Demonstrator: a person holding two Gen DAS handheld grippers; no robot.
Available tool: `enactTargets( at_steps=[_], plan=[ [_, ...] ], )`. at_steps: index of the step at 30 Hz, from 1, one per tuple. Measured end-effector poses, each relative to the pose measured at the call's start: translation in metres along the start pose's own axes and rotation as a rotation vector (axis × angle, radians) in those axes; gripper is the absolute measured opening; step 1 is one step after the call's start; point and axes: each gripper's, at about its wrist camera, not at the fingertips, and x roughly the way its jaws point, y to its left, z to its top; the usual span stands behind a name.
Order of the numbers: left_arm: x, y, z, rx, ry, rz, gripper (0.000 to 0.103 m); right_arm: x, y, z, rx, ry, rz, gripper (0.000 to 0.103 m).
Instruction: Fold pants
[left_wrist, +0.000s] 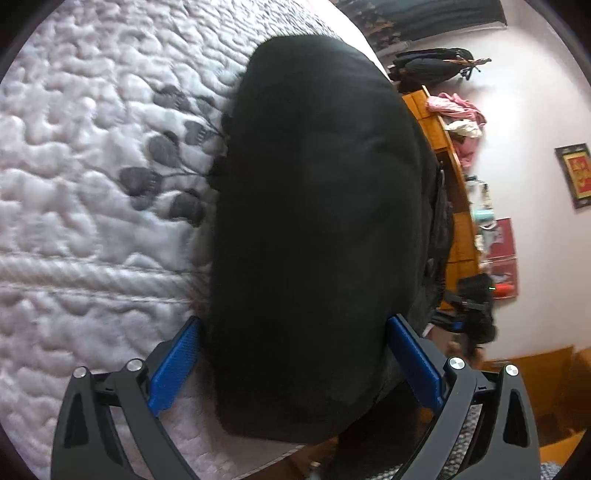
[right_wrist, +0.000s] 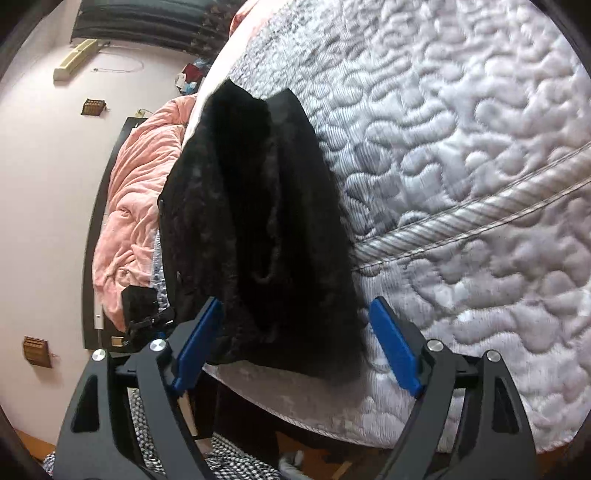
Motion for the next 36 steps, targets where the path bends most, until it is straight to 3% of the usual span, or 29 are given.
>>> enactTargets(
  at_steps=[3,10,13,14,16,17,19,23,25,30,36],
  plan=[
    [0.011,-0.002,0.004,0.002,0.027,-0.042,0.099,0.009,-0.009,0.003,0.017,0.032,0.059,0.083],
    [0.027,-0.004,0.013,-0.002,0.049,-0.043,0.099,0.027,-0.024,0.015,0.042,0.096,0.217,0.084],
    [0.027,-0.002,0.014,-0.01,0.053,-0.039,0.1,0.032,-0.019,0.018,0.023,0.103,0.247,0.083],
    [0.028,-0.001,0.015,-0.017,0.052,-0.04,0.1,0.034,-0.015,0.018,0.011,0.101,0.245,0.079],
    [0.024,0.0,0.014,-0.041,0.032,-0.052,0.098,0.035,-0.011,0.016,-0.008,0.092,0.224,0.059],
    [0.018,0.0,0.012,-0.054,0.017,-0.054,0.093,0.032,-0.011,0.015,-0.007,0.082,0.237,0.05],
    [0.011,-0.005,0.008,-0.038,-0.019,-0.021,0.079,0.022,-0.005,0.01,-0.021,0.054,0.256,0.044],
    [0.002,-0.016,0.005,-0.038,-0.059,-0.03,0.049,0.004,0.028,0.002,-0.121,0.009,0.192,0.037],
    [-0.004,-0.024,0.005,-0.028,-0.089,-0.05,0.041,-0.004,0.046,0.001,-0.165,-0.012,0.172,0.036],
    [-0.026,-0.048,0.018,0.012,-0.184,-0.113,0.036,-0.025,0.096,0.017,-0.275,-0.069,0.131,0.035],
    [-0.044,-0.076,0.062,0.072,-0.285,-0.124,0.036,-0.032,0.147,0.07,-0.377,-0.126,0.11,0.035]
  ],
)
